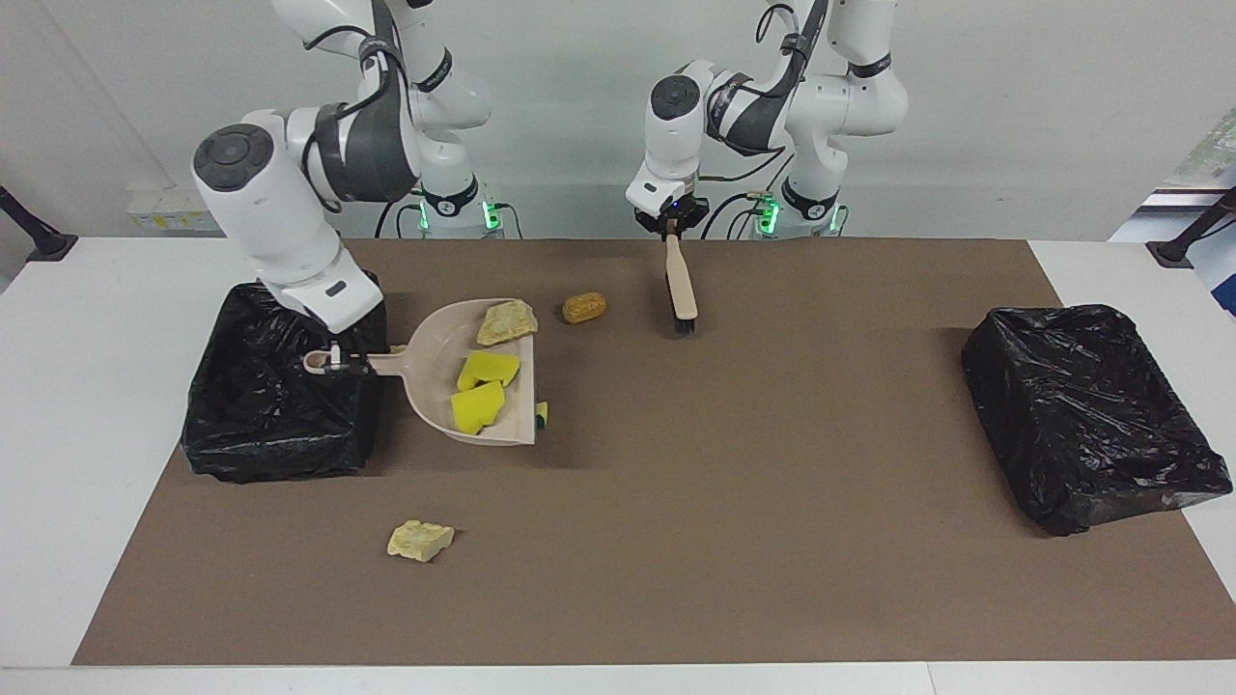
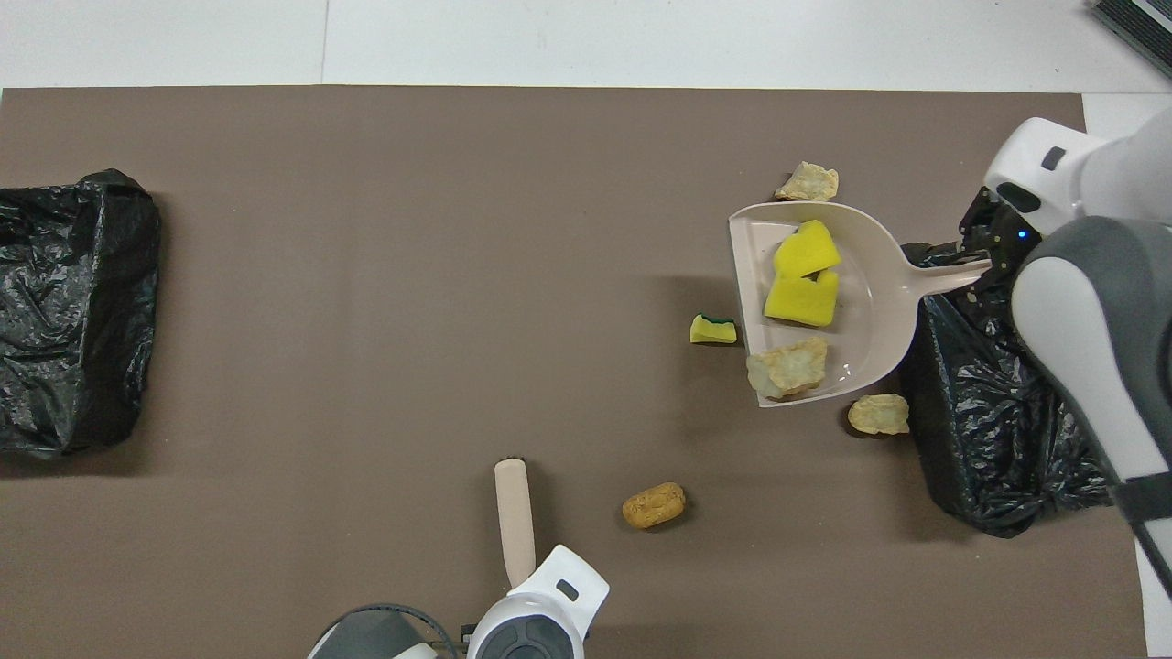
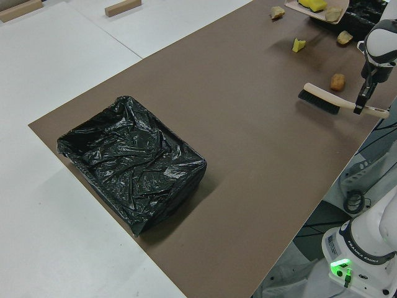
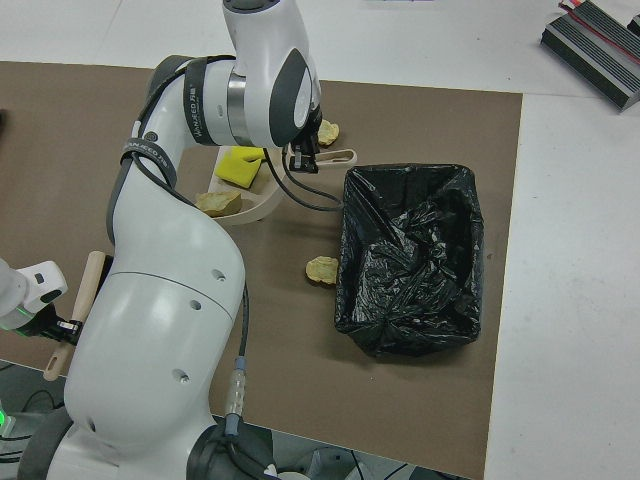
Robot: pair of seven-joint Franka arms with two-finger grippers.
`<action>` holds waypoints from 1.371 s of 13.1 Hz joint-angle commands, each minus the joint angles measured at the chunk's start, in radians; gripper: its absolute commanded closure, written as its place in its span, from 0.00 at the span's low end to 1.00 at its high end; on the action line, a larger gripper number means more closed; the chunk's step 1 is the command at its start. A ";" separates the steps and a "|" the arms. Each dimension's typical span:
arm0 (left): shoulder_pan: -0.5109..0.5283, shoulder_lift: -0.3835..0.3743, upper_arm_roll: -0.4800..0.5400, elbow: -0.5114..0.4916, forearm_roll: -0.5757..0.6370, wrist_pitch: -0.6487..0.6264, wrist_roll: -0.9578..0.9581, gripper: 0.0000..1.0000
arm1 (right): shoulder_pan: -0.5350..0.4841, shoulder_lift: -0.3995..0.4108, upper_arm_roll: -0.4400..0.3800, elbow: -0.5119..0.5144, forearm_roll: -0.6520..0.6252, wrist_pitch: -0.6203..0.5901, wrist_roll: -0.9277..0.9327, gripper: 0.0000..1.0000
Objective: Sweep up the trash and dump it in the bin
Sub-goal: 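Carry the loaded dustpan with the right gripper over the black bag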
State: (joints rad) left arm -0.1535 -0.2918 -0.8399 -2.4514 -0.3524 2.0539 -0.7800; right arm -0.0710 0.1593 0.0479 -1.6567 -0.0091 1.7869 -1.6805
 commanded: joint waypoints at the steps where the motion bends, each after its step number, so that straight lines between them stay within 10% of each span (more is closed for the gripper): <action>1: -0.023 -0.029 -0.031 -0.067 -0.025 0.075 -0.031 1.00 | -0.096 -0.055 0.010 -0.027 -0.031 -0.047 -0.118 1.00; 7: -0.014 -0.014 -0.056 -0.086 -0.025 0.097 -0.010 0.98 | -0.366 -0.156 0.010 -0.204 -0.152 0.194 -0.315 1.00; 9: 0.023 0.003 -0.054 -0.058 -0.025 0.094 -0.004 0.38 | -0.398 -0.170 0.009 -0.235 -0.236 0.258 -0.306 1.00; 11: 0.054 0.008 -0.045 -0.014 -0.026 0.078 0.071 0.00 | -0.398 -0.170 0.009 -0.238 -0.335 0.275 -0.201 1.00; 18: 0.094 0.080 0.132 0.210 0.089 0.004 0.234 0.00 | -0.181 -0.165 0.013 -0.201 -0.713 0.013 0.139 1.00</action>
State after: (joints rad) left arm -0.0728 -0.2720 -0.7726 -2.3452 -0.3394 2.1227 -0.5938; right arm -0.3048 0.0142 0.0596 -1.8572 -0.6405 1.8670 -1.5801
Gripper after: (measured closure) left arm 0.000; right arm 0.683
